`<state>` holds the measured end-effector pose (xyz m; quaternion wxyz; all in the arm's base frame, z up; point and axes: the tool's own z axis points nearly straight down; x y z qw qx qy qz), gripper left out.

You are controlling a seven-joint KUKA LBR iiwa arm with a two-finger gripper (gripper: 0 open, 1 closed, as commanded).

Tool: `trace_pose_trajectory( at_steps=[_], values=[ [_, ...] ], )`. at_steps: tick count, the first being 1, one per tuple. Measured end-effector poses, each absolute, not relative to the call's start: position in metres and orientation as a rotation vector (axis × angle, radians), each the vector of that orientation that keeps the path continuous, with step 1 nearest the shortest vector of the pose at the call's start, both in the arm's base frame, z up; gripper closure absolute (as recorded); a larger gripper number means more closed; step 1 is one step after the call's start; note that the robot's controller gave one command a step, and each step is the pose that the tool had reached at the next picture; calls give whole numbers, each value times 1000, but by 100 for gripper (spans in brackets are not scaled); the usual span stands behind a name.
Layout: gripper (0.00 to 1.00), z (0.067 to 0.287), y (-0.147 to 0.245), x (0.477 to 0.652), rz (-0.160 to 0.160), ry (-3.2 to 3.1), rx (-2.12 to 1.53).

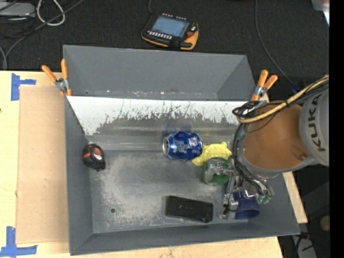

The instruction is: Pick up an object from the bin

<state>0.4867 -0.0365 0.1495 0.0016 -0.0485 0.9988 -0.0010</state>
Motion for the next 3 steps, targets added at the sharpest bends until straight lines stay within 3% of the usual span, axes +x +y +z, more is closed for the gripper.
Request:
trace_pose_trajectory(
  at_steps=[1, 2, 3],
  values=[
    [0, 98, 38, 498, 9, 3149, 186],
    [0, 72, 39, 478, -3, 3108, -196],
    [100, 70, 42, 505, 6, 3141, 203]
  ],
)
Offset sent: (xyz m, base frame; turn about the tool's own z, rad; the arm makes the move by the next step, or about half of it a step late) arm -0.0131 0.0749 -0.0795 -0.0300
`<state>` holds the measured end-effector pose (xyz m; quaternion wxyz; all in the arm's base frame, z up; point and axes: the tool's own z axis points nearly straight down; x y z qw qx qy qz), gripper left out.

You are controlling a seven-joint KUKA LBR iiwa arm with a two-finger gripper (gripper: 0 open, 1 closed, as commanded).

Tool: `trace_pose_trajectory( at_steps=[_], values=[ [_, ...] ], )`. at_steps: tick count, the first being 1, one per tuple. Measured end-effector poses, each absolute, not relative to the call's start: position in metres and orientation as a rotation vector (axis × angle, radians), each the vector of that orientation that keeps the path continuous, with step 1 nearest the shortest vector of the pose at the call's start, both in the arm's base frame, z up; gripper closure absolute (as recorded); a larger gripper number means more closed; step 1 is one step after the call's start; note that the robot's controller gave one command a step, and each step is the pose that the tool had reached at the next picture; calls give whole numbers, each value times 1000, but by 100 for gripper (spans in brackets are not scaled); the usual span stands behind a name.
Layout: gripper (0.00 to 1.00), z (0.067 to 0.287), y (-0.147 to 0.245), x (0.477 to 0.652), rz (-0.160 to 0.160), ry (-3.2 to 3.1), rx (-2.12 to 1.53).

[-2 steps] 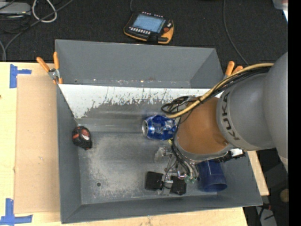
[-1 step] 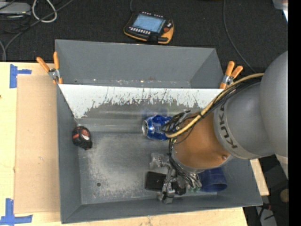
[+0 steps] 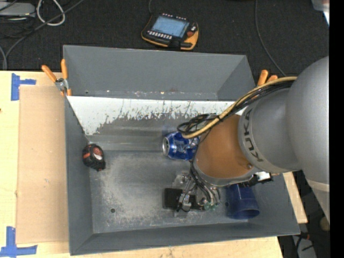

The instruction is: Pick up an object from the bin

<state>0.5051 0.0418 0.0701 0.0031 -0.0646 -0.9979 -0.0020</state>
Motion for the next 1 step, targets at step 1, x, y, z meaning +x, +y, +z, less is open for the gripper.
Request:
trace_pose_trajectory(
  at_steps=[1],
  values=[
    [100, 70, 42, 505, -6, -3129, -201]
  ],
)
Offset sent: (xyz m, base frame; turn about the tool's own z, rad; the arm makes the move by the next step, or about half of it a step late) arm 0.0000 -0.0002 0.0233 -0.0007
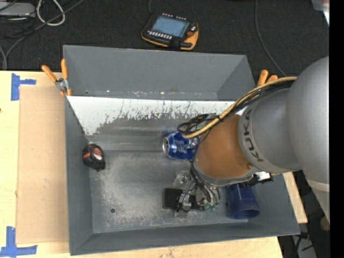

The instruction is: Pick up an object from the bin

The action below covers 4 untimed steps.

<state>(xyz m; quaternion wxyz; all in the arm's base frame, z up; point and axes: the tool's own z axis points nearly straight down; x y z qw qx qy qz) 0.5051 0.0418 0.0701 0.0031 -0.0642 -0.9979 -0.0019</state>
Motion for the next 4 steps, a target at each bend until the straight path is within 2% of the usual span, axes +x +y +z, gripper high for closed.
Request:
trace_pose_trajectory(
  at_steps=[1, 3, 4],
  values=[
    [100, 83, 42, 504, -6, -3125, -197],
    [100, 125, 42, 503, -7, -3123, -192],
    [100, 133, 41, 504, -8, -3125, -190]
  ],
)
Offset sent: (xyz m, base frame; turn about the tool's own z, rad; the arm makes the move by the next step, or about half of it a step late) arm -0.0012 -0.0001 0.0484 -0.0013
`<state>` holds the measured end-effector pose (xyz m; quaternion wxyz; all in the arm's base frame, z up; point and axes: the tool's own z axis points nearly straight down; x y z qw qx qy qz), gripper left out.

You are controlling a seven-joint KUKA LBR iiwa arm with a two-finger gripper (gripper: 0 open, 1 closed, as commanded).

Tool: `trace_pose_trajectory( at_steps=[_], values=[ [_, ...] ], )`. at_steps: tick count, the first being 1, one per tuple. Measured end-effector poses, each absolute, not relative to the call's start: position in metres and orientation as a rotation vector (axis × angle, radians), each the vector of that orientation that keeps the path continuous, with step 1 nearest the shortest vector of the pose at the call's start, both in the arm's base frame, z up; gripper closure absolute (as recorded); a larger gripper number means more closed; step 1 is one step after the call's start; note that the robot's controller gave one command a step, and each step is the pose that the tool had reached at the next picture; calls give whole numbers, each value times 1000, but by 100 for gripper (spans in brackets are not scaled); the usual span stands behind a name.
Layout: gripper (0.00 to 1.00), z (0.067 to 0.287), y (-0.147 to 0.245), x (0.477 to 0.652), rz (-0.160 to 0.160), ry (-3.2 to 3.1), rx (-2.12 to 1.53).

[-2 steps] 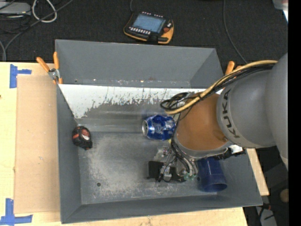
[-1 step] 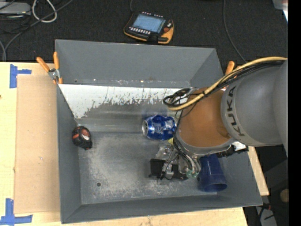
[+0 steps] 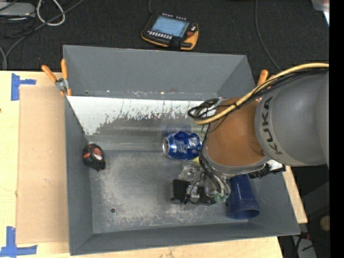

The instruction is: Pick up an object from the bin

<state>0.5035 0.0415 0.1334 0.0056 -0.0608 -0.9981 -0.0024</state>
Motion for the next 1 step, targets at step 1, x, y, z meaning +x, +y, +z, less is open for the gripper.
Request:
trace_pose_trajectory(
  at_steps=[1],
  values=[
    [100, 143, 41, 503, -7, -3121, -188]
  ],
)
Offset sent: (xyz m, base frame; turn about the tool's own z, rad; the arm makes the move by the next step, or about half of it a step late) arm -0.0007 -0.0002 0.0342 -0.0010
